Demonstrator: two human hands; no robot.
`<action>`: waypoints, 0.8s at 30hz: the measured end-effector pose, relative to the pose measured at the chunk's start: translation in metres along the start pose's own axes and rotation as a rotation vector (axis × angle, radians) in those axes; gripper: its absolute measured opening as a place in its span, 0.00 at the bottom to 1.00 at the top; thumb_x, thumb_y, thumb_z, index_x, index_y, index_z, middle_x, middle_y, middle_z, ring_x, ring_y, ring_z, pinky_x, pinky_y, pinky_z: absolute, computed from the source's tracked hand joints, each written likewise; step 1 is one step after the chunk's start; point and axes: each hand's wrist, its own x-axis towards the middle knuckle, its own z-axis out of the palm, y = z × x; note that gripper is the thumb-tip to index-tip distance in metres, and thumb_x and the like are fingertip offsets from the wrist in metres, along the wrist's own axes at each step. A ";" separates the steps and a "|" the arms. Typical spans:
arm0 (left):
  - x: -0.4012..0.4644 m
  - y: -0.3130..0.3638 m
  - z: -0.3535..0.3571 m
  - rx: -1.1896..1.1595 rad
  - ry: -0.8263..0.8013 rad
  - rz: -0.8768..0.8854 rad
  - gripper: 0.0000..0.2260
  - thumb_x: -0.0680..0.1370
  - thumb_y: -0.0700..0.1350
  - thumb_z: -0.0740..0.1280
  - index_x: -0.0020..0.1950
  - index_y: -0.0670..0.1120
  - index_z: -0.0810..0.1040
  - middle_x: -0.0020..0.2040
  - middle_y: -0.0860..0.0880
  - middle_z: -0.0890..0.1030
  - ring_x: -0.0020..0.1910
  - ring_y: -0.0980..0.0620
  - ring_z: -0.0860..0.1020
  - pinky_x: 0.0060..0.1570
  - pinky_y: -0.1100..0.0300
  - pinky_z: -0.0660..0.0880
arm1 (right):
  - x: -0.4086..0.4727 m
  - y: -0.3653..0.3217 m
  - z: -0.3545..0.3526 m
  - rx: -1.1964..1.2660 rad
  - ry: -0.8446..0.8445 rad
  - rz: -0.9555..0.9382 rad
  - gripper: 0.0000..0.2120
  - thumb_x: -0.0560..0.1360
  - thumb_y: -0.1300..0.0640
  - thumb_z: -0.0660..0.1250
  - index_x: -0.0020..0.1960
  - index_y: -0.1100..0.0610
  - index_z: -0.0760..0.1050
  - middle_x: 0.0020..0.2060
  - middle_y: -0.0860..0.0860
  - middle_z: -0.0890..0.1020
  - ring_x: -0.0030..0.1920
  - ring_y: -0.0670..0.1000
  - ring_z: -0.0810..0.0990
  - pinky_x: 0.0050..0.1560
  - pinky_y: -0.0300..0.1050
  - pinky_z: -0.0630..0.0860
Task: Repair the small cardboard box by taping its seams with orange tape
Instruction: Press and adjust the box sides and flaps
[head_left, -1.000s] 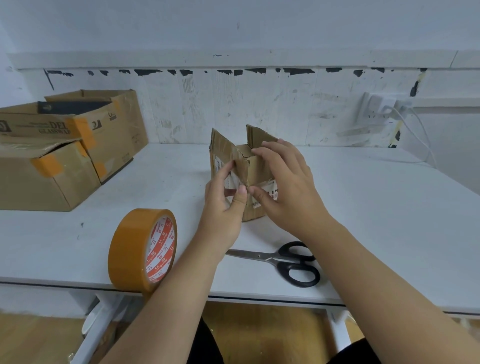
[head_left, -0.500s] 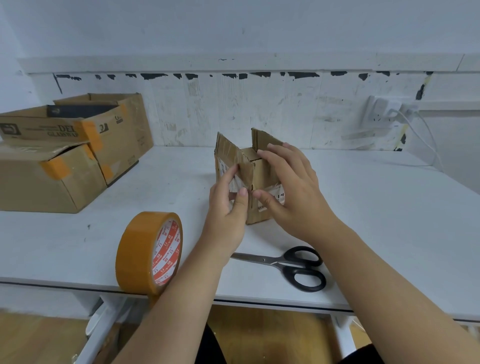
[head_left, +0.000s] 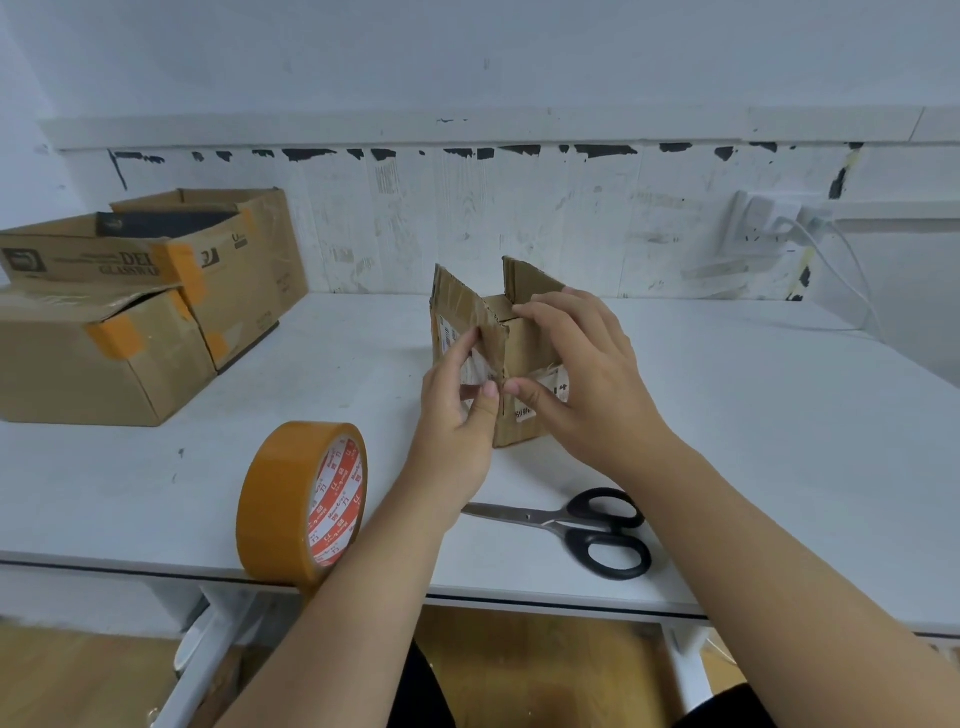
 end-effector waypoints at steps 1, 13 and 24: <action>0.000 0.000 0.000 -0.001 0.000 -0.004 0.22 0.81 0.44 0.59 0.72 0.62 0.60 0.68 0.58 0.65 0.62 0.59 0.71 0.54 0.69 0.73 | -0.001 0.000 -0.001 -0.004 -0.018 0.001 0.28 0.72 0.45 0.69 0.69 0.56 0.70 0.66 0.51 0.71 0.71 0.54 0.65 0.70 0.47 0.61; -0.002 0.002 -0.002 0.008 -0.021 -0.024 0.26 0.80 0.39 0.60 0.73 0.61 0.60 0.69 0.57 0.64 0.61 0.58 0.72 0.46 0.78 0.72 | -0.002 0.001 0.000 -0.046 -0.042 0.001 0.32 0.69 0.48 0.73 0.69 0.55 0.69 0.67 0.51 0.70 0.72 0.54 0.63 0.70 0.45 0.58; -0.003 0.003 -0.001 0.033 -0.041 -0.037 0.28 0.80 0.35 0.58 0.74 0.60 0.58 0.69 0.59 0.63 0.62 0.59 0.71 0.49 0.77 0.72 | -0.004 0.001 -0.003 -0.065 -0.095 0.013 0.36 0.68 0.49 0.74 0.72 0.54 0.65 0.70 0.50 0.67 0.74 0.54 0.59 0.71 0.45 0.55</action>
